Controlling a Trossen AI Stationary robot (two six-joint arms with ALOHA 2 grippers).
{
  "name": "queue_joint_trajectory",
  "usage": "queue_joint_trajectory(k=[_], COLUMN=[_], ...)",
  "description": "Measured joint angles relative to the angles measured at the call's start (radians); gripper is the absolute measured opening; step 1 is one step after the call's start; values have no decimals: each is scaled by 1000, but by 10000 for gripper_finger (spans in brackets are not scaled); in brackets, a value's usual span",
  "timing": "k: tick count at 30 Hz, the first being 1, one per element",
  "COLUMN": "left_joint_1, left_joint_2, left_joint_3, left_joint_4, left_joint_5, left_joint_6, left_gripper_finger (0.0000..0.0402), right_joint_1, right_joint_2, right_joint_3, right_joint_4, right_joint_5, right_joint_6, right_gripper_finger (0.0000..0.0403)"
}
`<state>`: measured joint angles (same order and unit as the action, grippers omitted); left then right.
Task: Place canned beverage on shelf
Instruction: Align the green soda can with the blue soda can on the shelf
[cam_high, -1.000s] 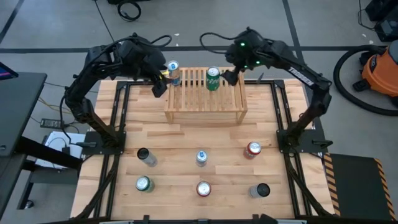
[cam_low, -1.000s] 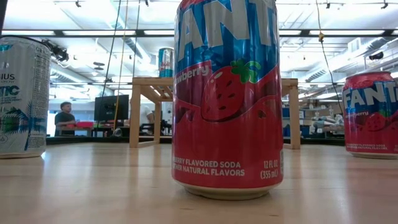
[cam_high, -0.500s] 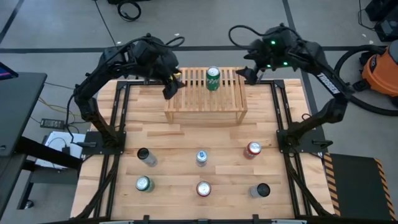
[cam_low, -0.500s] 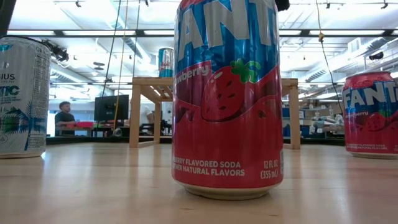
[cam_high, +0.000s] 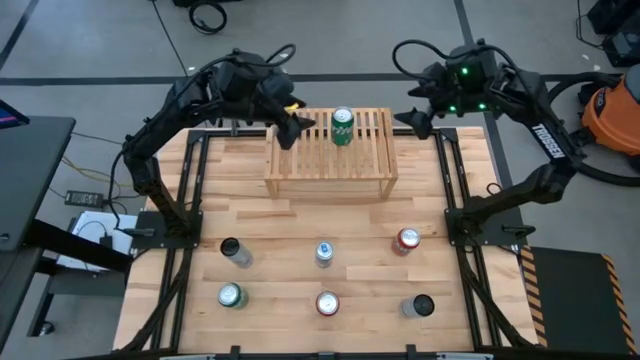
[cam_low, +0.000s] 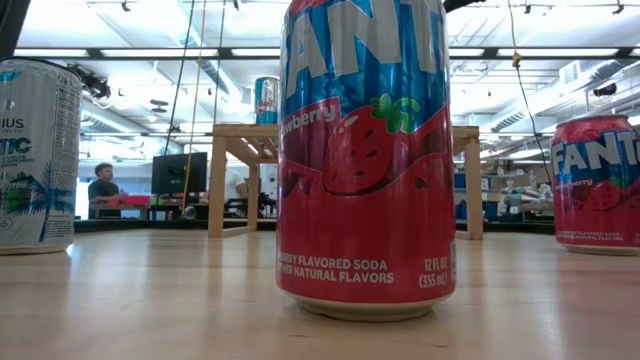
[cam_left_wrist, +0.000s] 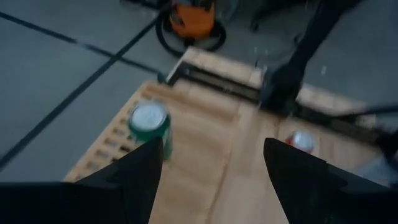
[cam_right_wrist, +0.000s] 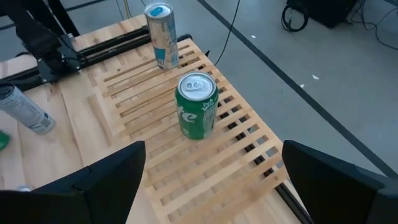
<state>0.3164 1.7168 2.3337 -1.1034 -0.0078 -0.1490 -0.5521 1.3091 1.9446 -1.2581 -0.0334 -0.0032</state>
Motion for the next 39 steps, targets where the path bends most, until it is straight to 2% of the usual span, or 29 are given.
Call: queue_joint_trajectory(k=[2, 7, 11, 23, 28, 32, 39], left_joint_1=[-2, 17, 43, 82, 83, 89, 115], left_joint_2=[3, 53, 128, 285, 329, 348, 355], left_joint_3=[0, 1, 1, 0, 0, 0, 0], left_joint_4=[46, 148, 219, 222, 224, 220, 214], left_joint_5=[1, 0, -11, -14, -68, -129, -139], left_joint_6=[-31, 26, -24, -58, -24, -11, -6], left_gripper_finger=[279, 279, 279, 279, 279, 279, 279], right_joint_1=[0, 0, 0, 0, 0, 0, 0], right_joint_2=[-4, -8, -6, -5, -5, -5, -5], right_joint_3=[0, 0, 0, 0, 0, 0, 0], right_joint_4=[-17, -55, -81, -92, -91, -91, -91], right_joint_5=[11, 15, 14, 14, 14, 2, -11], right_joint_6=[-9, -16, -18, -15, -15, -16, -25], right_gripper_finger=[388, 387, 387, 387, 387, 387, 387])
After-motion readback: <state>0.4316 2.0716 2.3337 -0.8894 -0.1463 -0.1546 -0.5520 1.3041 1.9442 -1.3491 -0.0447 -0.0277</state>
